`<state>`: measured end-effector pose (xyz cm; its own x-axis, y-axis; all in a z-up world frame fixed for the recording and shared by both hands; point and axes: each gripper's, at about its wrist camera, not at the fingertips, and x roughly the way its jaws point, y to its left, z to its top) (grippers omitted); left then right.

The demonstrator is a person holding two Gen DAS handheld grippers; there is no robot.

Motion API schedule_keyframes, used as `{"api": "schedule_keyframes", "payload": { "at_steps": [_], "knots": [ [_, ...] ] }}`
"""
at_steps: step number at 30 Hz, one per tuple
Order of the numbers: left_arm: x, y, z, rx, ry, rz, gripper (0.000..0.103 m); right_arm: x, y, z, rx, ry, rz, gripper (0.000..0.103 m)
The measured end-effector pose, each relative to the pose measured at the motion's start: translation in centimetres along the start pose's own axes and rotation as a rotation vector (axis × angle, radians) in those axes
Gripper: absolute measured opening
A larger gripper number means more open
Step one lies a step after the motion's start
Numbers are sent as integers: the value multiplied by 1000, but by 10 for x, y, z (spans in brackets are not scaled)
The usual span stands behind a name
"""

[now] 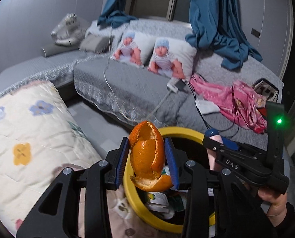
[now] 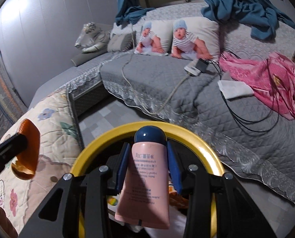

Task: Collect trash
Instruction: 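Open both tools to drop the peel and tube into the bin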

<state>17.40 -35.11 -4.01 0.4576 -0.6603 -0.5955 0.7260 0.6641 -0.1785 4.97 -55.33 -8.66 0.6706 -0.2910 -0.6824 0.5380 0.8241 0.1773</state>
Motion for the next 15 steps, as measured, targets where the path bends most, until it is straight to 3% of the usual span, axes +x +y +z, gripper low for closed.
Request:
{"api": "schedule_keyframes", "payload": {
  "at_steps": [4, 6, 8, 9, 11, 15],
  "knots": [
    [8, 4, -1, -35, 13, -18, 39, -2, -4, 0, -4, -12, -27, 36],
    [4, 7, -1, -44, -8, -16, 48, -4, -6, 3, -8, -26, -38, 36],
    [-8, 13, 0, -74, -50, 4, 74, -8, -6, 6, -6, -43, -51, 37],
    [-14, 15, 1, -83, -68, 9, 77, -12, -7, 8, -2, -55, -58, 39],
    [-28, 24, 2, -109, -104, 33, 92, -20, -7, 13, 6, -81, -69, 53],
    [-59, 48, 2, -176, -168, 90, 95, -34, 3, 19, -25, -148, -134, 77]
  ]
}}
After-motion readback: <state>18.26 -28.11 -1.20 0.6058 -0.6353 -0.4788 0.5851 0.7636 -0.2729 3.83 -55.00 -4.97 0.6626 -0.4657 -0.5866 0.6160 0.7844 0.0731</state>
